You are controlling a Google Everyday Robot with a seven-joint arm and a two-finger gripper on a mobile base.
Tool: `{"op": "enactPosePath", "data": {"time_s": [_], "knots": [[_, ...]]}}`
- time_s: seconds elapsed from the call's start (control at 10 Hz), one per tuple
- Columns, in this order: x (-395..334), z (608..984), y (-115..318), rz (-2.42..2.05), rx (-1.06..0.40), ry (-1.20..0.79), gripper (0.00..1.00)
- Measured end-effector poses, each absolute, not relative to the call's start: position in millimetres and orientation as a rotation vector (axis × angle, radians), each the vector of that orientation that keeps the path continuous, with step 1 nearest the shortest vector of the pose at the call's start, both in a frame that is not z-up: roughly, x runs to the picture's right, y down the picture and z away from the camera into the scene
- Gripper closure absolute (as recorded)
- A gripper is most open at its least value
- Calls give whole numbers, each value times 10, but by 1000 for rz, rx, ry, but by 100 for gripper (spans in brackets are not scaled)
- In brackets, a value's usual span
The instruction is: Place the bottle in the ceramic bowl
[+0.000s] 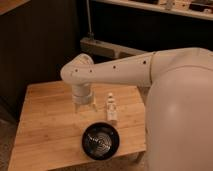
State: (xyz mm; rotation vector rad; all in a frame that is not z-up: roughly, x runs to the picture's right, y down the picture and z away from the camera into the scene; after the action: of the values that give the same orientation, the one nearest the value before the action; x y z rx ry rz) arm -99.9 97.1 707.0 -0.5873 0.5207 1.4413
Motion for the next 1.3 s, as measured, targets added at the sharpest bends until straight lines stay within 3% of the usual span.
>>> {"op": "enactPosePath", "data": {"time_s": [0.9,1.3], "knots": [[-113,8453,1015,1421,-629,424,35],[-99,8478,988,1416,-622,414,35]]}}
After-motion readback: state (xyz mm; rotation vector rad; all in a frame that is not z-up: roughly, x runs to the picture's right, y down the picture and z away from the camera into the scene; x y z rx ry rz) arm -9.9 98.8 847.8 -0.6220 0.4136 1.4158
